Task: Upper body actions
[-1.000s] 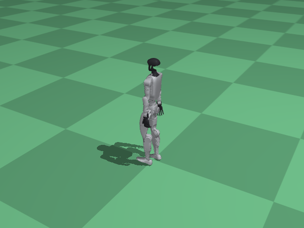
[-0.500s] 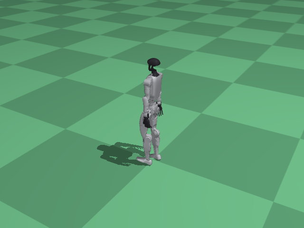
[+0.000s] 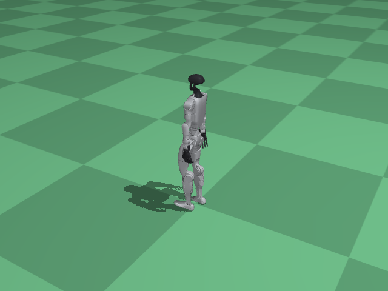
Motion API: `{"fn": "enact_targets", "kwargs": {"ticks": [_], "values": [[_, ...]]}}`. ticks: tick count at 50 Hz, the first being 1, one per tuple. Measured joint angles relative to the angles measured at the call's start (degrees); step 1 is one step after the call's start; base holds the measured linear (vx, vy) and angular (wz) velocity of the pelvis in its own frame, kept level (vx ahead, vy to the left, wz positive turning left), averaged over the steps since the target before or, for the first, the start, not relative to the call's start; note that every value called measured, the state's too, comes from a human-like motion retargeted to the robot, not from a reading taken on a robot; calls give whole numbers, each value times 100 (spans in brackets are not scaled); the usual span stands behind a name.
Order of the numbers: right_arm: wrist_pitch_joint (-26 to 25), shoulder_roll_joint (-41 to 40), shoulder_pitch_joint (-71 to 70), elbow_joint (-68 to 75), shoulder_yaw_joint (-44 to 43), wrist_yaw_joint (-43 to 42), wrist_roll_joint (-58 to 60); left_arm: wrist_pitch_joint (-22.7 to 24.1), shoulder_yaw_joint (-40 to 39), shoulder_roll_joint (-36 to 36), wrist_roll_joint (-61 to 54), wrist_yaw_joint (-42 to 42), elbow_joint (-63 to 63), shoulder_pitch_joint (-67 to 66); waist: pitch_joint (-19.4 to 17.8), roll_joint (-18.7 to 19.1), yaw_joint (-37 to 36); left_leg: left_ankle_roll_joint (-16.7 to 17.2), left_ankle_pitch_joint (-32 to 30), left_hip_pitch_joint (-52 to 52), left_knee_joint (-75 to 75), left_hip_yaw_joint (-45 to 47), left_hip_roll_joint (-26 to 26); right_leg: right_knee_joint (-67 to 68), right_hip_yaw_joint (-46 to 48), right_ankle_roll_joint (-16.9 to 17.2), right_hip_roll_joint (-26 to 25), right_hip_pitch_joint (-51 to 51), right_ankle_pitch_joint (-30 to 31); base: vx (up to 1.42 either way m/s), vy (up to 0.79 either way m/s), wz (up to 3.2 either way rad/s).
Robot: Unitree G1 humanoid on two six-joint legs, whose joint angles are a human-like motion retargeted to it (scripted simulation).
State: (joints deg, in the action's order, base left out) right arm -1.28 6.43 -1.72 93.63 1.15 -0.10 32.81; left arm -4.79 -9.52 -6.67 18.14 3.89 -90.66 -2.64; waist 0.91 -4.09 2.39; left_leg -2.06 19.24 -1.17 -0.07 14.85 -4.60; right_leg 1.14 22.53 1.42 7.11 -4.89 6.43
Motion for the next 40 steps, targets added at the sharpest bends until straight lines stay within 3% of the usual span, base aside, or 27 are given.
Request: {"fn": "enact_targets", "kwargs": {"ticks": [40], "values": [[-18, 16, 9, 24, -3, -3, 71, -3, 57, -2, -6, 11, 5, 22, -19, 61, 29, 34, 11, -41, -4, 71, 21, 16, -75, 2, -11, 18, 5, 0, 0, 0]]}}
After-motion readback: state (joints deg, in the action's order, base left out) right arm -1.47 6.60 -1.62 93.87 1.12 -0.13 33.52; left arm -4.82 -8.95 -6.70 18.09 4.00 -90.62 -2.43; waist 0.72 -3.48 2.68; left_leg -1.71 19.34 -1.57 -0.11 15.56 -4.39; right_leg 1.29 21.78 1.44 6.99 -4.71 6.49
